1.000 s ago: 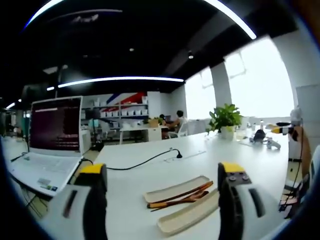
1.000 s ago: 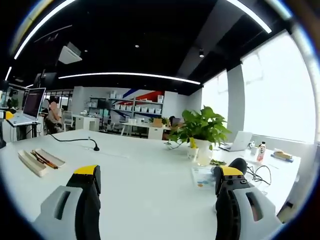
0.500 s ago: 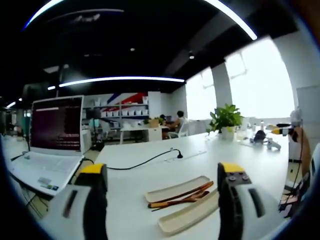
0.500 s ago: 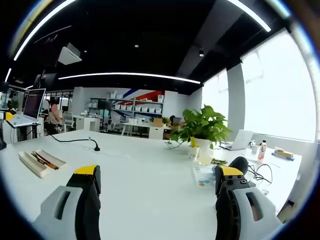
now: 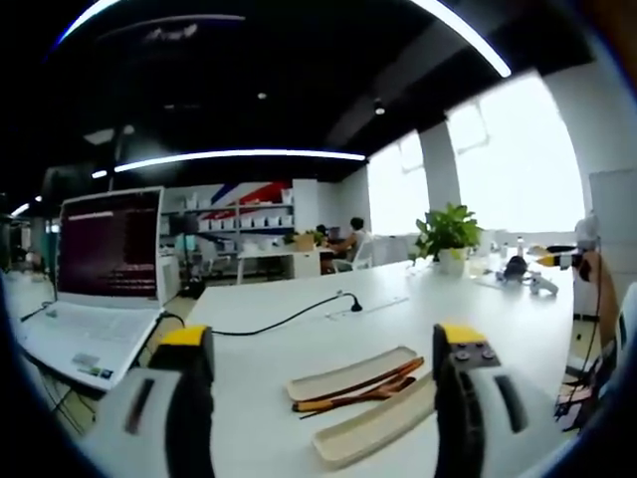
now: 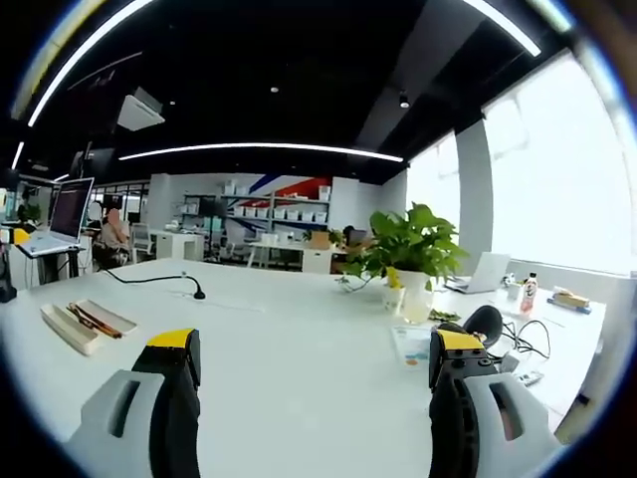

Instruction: Arrange the utensils inside the cutlery case until each visible utensil rests in its matching compartment.

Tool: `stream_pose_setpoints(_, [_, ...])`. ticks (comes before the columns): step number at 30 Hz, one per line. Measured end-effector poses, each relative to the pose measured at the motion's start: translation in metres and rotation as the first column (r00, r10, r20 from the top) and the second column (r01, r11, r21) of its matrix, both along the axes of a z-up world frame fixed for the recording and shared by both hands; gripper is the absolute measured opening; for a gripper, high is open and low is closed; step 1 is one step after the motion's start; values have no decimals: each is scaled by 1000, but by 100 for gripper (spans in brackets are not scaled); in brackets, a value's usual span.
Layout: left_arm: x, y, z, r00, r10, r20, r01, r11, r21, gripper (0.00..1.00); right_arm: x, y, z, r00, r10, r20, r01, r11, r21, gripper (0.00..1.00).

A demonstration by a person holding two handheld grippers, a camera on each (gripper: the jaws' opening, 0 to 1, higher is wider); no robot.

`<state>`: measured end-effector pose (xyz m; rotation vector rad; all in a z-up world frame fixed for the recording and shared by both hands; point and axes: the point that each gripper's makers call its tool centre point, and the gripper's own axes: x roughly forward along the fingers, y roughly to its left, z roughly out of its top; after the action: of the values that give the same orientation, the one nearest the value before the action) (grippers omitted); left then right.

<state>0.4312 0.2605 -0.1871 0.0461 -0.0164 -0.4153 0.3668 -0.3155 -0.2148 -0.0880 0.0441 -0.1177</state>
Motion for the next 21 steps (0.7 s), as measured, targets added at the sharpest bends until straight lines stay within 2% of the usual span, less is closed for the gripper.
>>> stream_pose_setpoints(2, [2,1,0,1000,6,-1,-6,1000,-9,98,3,1,1,1000,0,12,0,1000,18,99])
stream_pose_setpoints(4, [4,4,0,1000,23,-2,-23,1000,-17,98,6,11,7,997,49,60,-50,999,6,99])
stream_pose_setpoints(5, [4,4,1,1000,26,2,-26,1000,-16,98,6,14,7,996,60,62,-60,998,6,99])
stream_pose_setpoints(9, [-1,6,5,1000,10,14,-9,999,-42,98,6,23,4,996,76,48,-77,997,15,99])
stream_pose_setpoints(16, [-3,13,7,1000,20,20,-19,999,-50,97,9,33,-2,995,93,18,-94,995,21,99])
stream_pose_setpoints(18, [-4,14,7,999,23,21,-22,998,-53,97,10,36,-4,996,90,8,-91,996,18,94])
stream_pose_setpoints(21, [-3,17,7,999,36,22,-35,998,-50,97,12,43,-3,994,112,21,-112,994,17,94])
